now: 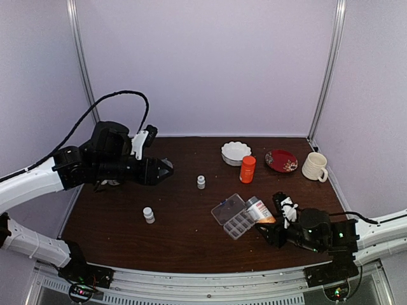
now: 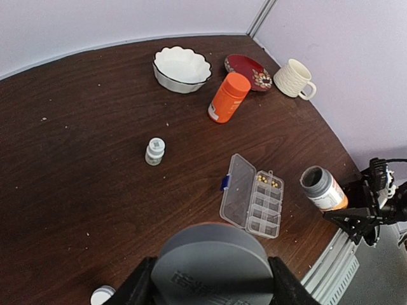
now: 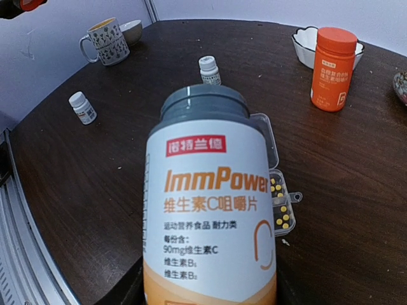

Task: Sort the pills into containers
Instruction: Pour the pill into the compartment of the pill container.

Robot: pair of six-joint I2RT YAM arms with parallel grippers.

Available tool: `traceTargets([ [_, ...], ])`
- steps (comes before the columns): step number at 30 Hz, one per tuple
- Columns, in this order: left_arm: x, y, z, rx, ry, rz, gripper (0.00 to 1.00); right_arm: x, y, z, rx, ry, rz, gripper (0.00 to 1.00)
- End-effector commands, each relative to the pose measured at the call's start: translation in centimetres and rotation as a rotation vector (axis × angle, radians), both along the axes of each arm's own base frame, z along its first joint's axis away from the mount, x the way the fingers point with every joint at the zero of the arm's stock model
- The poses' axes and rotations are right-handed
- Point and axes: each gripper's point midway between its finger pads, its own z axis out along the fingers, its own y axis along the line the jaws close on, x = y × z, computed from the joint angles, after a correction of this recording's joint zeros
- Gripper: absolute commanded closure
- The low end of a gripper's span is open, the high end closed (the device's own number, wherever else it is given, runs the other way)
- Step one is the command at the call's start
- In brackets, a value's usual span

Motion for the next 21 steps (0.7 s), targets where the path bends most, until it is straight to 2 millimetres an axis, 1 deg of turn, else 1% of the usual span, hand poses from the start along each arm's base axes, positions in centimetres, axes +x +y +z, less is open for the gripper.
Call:
traceTargets([
  [1,0.3,-1.4,0.9,-0.038,-0.049,-0.059,1.00,-0.3,-0.7,-2.0,0.045,0.117,-0.024,1.00],
  [5,0.4,-1.8,0.5,-0.020,-0.051,-0.076,1.00,-0.3,-1.0,-3.7,0.005,0.177,-0.035,1.00],
  [11,0.4,-2.0,-0.3,-0.001,-0.046,-0.089,1.00,-0.1,-0.6,-5.0,-0.034,0.239,-0.034,1.00],
  [16,0.3,-1.8,-0.9,0.017,-0.044,-0.088,1.00,0.0,0.0,-5.3,-0.057,0.293,-0.015,1.00],
  [21,0.4,-1.3,-1.4,0.043,-0.045,-0.080,1.00,0.3,0.3,-4.7,-0.059,0.303,-0.017,1.00],
])
